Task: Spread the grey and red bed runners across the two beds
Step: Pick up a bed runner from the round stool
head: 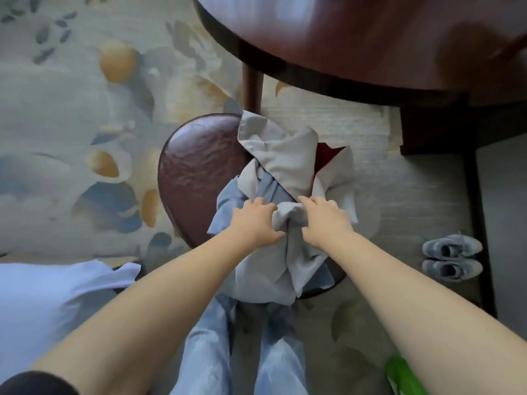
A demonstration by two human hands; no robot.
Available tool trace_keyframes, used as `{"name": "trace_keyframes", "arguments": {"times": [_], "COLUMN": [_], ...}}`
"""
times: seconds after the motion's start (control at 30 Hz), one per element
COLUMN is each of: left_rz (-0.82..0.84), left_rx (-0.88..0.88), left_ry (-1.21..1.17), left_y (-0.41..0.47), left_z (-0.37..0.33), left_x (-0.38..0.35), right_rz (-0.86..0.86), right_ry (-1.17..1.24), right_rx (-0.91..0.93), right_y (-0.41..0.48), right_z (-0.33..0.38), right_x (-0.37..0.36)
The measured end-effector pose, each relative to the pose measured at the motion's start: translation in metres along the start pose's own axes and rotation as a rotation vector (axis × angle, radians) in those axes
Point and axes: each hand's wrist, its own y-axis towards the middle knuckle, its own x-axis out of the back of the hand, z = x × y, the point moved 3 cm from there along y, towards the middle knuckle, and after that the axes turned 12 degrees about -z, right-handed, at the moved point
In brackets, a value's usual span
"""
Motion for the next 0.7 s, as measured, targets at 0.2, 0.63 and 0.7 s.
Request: {"name": "trace_keyframes", "arguments": {"times": [0.2,0.63,0.7], "left_rz": [-0.002,0.008,-0.005], "left_rx": [0.040,0.024,0.027], "left_ry": [-0.121,-0.101,-0.152], "left_y": [0.028,0.007,-0.006], "left_z": [0.014,-0.010,-0.015], "left_x": [-0.052,-0.034,-0.027], "right_rz": [-0.031,0.027,0.043], "right_ry": [0.075,0.154,0.161], "right_rx": [-0.041,-0.103,-0.148], "right_y": [0.026,-0.001,-0.008], "right_z": [-0.004,-0.010,-0.011], "right_x": [-0.058,-0.064,-0.058]}}
